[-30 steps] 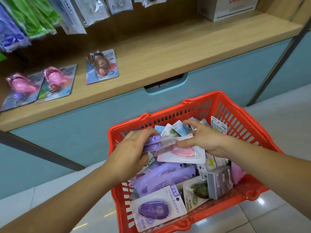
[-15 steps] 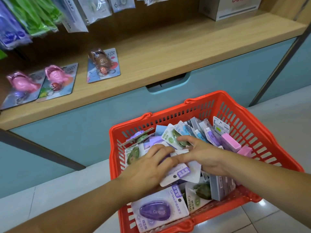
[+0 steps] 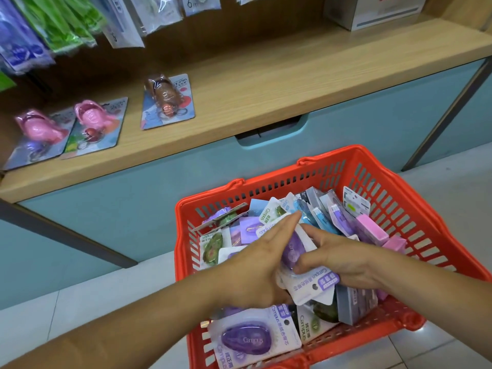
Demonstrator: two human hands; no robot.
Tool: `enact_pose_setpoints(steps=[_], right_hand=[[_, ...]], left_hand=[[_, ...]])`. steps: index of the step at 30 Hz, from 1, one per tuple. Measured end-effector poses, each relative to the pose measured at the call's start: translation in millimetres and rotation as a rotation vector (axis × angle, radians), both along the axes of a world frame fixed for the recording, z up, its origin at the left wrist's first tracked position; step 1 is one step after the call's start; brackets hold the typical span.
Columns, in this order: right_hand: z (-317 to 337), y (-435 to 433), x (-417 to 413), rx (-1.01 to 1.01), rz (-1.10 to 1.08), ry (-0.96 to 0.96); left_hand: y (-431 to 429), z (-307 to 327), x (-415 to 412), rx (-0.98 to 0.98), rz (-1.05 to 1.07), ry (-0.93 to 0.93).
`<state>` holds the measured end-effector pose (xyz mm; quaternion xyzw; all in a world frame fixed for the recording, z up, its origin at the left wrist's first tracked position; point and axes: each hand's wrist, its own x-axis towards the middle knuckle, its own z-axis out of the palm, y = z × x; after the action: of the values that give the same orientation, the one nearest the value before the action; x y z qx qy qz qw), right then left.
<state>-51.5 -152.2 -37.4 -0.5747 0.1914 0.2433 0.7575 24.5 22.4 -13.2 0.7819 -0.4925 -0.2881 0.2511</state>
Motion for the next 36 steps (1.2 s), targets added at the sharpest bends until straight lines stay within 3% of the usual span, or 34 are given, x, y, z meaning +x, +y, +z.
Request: enact_pose_setpoints(steps=[2, 4, 6, 8, 11, 15, 20, 24, 27, 29, 31, 36], right_hand=[[0, -2, 1, -0.045, 0.009, -0.018], [1, -5, 2, -0.089, 0.047, -0.044], [7, -9, 4, -0.213, 0.092, -0.086], [17, -16, 7, -0.435, 0.190, -0.171], [37, -26, 7, -0.836, 0.448, -0.344], [50, -11, 2, -1.223, 0.752, -0.395], [45, 7, 2, -1.390, 0.713, -0.494], [43, 6, 2, -1.273, 0.699, -0.423], [37, -1, 8, -1.156, 0.635, -0.282], [32, -10, 16, -0.938, 0.479, -0.157], [26, -21, 21, -0.689, 0.290, -0.063], [16, -44, 13, -0.162, 0.045, 0.142]], left_hand=[[2, 16, 19, -0.003, 0.092, 0.137], [8, 16, 49, -0.118, 0.344, 0.170], [19, 1, 76, -0.001, 0.511, -0.160], [28, -21, 85, 0.288, 0.471, -0.413], [27, -48, 83, 0.514, 0.398, -0.498], [15, -57, 92, 0.549, 0.433, -0.693], [8, -60, 90, 0.496, 0.460, -0.752], [11, -22, 86, 0.334, 0.447, -0.648], [14, 31, 80, 0.010, 0.507, -0.477], [11, 64, 65, -0.267, 0.525, -0.377], [10, 82, 50, -0.412, 0.413, -0.362], [15, 42, 21, -0.225, -0.196, -0.576]])
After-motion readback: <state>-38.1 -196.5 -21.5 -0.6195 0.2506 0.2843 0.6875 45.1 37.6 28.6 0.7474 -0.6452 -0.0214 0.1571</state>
